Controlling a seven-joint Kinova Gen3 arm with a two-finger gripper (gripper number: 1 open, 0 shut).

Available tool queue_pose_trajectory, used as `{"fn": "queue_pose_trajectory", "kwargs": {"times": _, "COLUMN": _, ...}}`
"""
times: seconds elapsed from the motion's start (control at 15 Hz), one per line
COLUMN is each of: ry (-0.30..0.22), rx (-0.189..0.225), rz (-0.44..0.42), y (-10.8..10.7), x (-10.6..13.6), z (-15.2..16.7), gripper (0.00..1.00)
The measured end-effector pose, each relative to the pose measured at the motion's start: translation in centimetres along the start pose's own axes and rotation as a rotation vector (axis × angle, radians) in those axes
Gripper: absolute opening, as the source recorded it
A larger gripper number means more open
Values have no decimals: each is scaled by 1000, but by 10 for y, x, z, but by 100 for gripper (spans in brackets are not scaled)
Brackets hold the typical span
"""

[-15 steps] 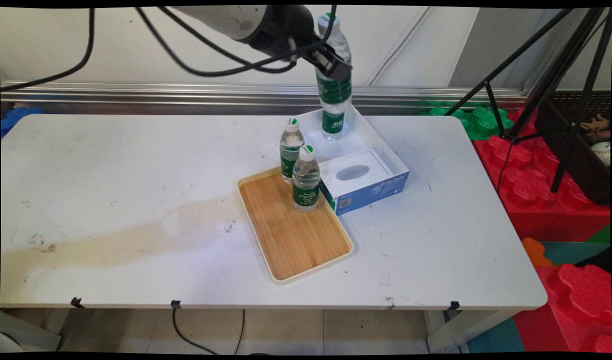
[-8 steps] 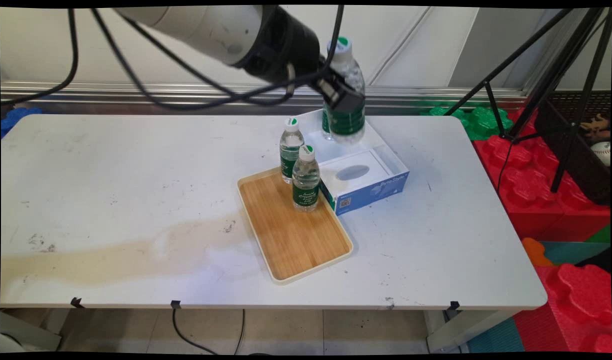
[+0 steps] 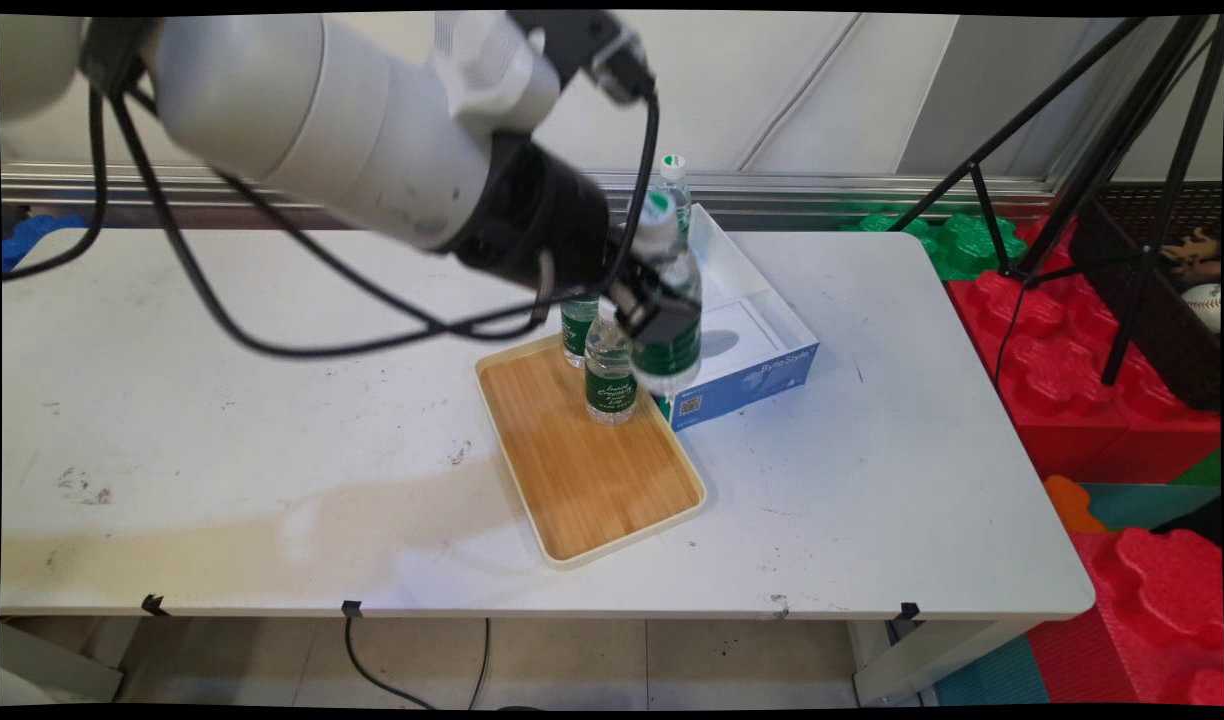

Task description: Place the picked object on the tray

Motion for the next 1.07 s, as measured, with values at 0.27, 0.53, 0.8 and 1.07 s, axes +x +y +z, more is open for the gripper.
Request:
{"fn": "queue_pose_trajectory", "kwargs": {"times": 0.27, "ry": -42, "rx": -22, "rz": 15, "y": 6, "x": -22, "z": 14, "gripper": 0}}
{"fn": "queue_pose_trajectory", "kwargs": {"times": 0.53, "ry": -80, "rx": -37, "rz": 40, "y": 4, "x": -39, "z": 37, "gripper": 0}}
{"fn": "queue_pose_trajectory", "kwargs": {"times": 0.8, "ry": -103, "rx": -47, "rz": 60, "y": 0, "x": -50, "z": 58, "gripper": 0}}
{"fn": "queue_pose_trajectory", "kwargs": {"times": 1.07, "ry": -126, "rx": -65, "rz": 91, "y": -5, "x": -62, "z": 86, "gripper": 0}}
